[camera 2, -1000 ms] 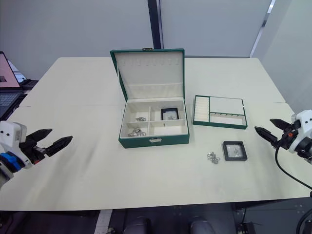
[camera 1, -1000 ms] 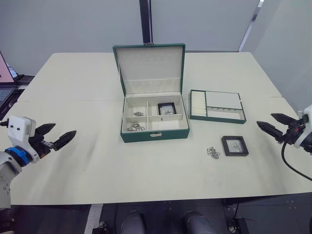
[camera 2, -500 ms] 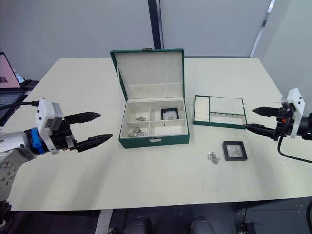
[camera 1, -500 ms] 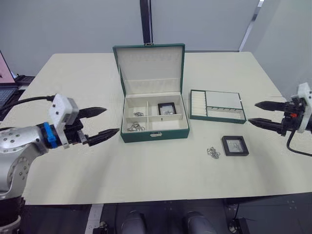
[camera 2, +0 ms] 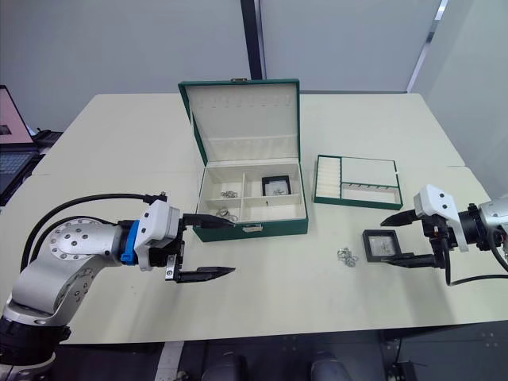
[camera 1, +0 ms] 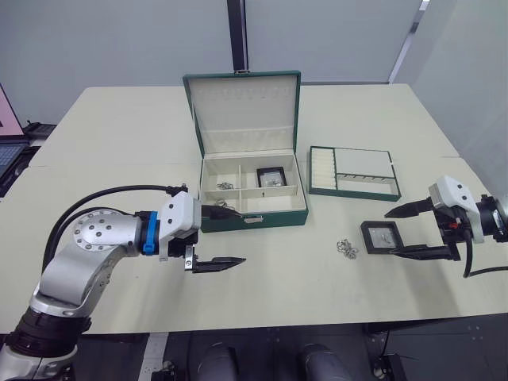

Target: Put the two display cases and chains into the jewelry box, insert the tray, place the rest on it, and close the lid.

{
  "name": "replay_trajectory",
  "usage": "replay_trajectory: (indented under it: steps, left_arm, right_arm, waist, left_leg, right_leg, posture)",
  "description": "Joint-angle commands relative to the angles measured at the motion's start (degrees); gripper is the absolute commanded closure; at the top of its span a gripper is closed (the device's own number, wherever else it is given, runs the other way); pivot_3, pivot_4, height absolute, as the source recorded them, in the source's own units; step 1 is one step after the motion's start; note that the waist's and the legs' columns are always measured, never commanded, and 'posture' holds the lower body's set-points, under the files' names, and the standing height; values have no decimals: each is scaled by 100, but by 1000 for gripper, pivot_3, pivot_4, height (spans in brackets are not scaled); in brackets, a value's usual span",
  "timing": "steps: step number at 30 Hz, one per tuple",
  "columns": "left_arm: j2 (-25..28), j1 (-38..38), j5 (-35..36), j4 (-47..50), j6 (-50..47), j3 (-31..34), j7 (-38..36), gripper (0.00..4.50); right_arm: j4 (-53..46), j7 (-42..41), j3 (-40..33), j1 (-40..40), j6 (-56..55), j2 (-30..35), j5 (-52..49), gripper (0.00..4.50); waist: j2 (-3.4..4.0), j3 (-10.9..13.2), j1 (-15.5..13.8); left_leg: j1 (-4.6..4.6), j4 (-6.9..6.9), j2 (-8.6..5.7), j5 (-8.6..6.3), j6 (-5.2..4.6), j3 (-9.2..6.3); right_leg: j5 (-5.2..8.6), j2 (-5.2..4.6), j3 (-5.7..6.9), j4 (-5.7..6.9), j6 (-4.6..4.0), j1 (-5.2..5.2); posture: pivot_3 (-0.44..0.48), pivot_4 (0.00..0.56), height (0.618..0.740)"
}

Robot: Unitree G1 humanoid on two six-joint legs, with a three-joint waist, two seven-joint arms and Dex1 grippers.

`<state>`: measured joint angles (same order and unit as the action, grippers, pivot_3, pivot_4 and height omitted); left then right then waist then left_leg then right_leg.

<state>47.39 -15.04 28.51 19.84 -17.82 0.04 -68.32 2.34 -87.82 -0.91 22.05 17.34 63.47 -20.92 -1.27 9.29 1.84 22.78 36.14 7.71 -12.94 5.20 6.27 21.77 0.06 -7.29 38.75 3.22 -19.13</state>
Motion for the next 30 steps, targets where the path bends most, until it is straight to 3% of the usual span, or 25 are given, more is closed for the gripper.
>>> replay_trajectory:
  steps: [1,11,14,17,30]
  left_arm:
    - [-132,86,33,161,176,-56,-21,17]
    - [-242,291,-302,216,620,-464,-190,17]
    - [-289,235,-292,249,597,-535,-170,0]
    - [-297,213,-347,248,628,-613,-163,0]
    - [-799,194,-436,200,785,-793,107,0]
  right_arm:
    - [-327,-29,-114,-129,-112,124,4,0]
    - [-447,343,-8,-614,-650,-36,401,0]
    - [-240,419,61,-570,-857,-84,577,594]
    - [-66,465,126,-531,-1055,-99,717,1621]
    - [888,453,544,-28,-1590,-437,1158,1621]
  waist:
    - [0,0,-1]
    - [0,0,-2]
    - [-1,0,-1]
    - [-1,0,-1]
    - [0,0,0]
  left_leg:
    - [0,0,0,0,0,-1]
    - [-1,3,-1,0,0,-5]
    - [-2,5,-1,0,-1,-7]
    - [-1,27,-1,0,-1,-6]
    - [-1,56,0,-1,-3,-5]
  right_leg:
    - [0,0,1,0,0,1]
    - [0,0,1,5,0,6]
    - [0,1,2,7,0,7]
    - [0,1,1,7,0,7]
    - [0,1,-2,10,0,14]
  posture:
    - [0,150,740]
    - [0,150,740]
    - [0,150,740]
    - [0,150,740]
    - [0,150,740]
